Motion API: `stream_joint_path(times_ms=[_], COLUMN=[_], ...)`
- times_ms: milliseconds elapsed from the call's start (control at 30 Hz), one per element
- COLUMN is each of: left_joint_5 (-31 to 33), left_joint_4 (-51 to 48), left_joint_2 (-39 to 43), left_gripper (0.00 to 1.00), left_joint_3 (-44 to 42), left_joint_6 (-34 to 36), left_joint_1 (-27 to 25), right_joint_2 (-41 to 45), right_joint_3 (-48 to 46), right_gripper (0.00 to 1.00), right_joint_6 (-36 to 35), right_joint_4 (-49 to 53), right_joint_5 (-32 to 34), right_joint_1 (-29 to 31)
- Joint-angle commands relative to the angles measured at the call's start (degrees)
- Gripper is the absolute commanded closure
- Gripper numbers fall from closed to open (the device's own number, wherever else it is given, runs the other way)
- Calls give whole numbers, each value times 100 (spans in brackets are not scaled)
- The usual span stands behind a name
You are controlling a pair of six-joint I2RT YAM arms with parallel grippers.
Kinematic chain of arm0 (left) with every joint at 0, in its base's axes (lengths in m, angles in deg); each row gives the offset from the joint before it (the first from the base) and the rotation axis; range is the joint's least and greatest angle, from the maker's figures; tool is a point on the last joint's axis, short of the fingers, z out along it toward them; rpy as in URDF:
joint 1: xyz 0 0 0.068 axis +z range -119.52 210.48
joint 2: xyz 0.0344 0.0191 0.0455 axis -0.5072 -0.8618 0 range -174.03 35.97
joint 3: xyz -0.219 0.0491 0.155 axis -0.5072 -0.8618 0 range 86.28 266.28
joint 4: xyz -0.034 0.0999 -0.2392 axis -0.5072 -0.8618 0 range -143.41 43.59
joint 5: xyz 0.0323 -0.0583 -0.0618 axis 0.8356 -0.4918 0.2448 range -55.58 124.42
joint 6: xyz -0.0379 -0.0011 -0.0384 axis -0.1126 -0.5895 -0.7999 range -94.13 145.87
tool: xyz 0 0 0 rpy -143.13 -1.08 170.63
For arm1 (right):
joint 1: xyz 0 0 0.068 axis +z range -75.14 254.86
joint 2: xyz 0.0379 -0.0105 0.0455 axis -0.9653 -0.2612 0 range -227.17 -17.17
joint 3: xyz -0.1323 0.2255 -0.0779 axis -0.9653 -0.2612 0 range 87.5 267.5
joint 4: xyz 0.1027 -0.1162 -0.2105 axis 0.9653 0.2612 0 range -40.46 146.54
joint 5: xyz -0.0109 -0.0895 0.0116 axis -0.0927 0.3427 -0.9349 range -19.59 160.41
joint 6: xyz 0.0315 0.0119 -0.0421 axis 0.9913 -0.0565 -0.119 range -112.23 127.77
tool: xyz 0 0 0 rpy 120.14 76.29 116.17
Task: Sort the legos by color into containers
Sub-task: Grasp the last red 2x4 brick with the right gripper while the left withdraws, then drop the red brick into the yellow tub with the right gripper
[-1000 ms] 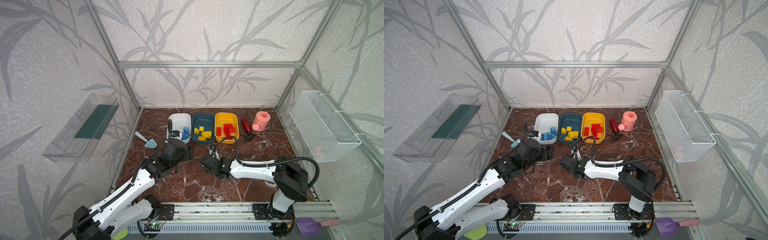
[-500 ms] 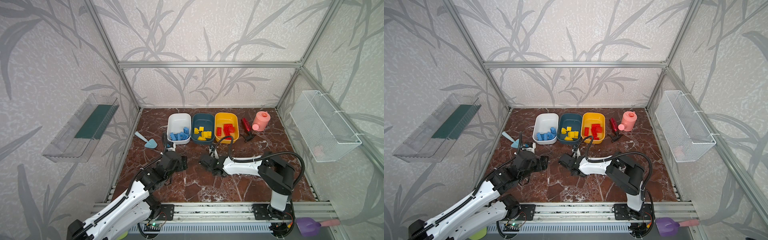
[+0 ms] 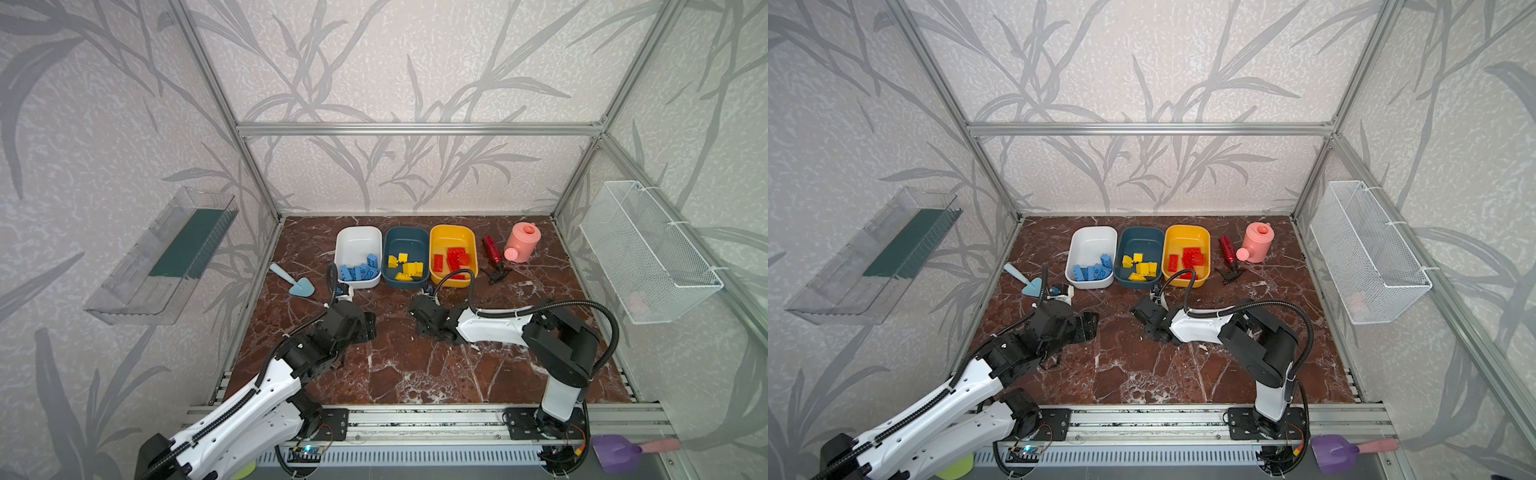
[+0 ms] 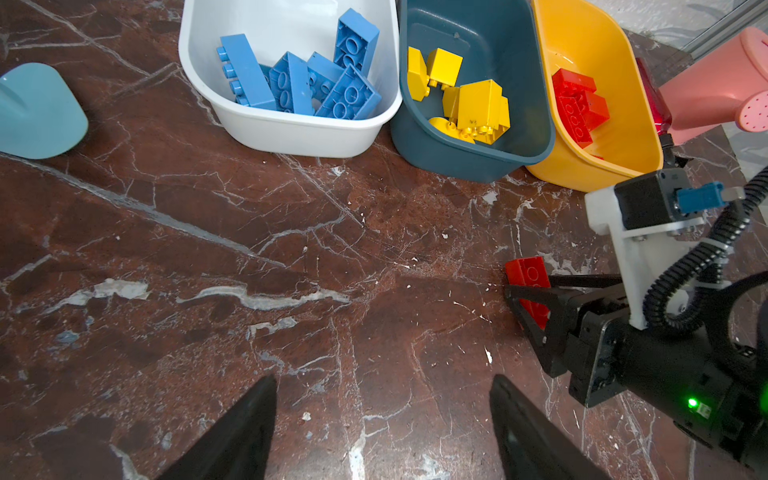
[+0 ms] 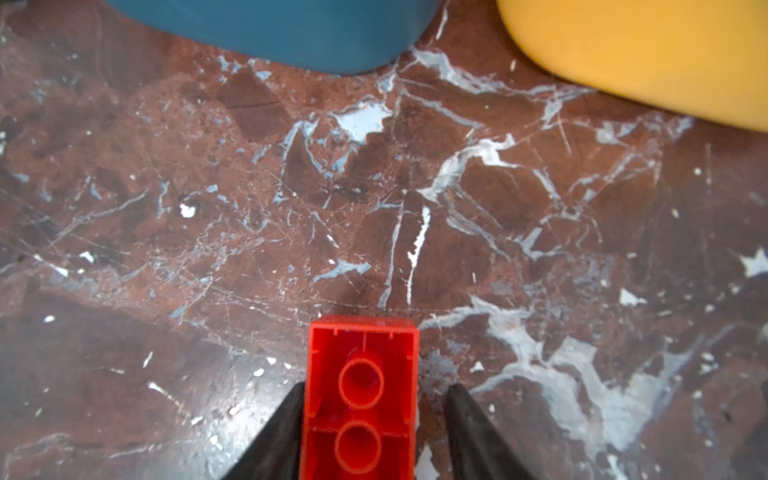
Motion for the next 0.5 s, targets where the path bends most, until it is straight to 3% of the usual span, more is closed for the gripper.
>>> stream_joint_path(times_ms=[0, 300, 467], left_joint_5=[23, -106, -231], left_joint_4=[-110, -380, -746], left_joint_2=[57, 360, 573], left_gripper=[20, 20, 20], left_joint_3=[-44, 79, 453], left_joint_6=[-93, -136, 96], left_joint_1=[8, 4, 13], right_joint_2=[-188, -117, 538], right_joint_3=[84, 596, 586], right_gripper=[56, 80, 80], right_joint_6=[-174, -694, -988], right_joint_4=[111, 853, 978], right_joint_5=[-295, -655, -848], right_joint_1=[-19, -108, -361])
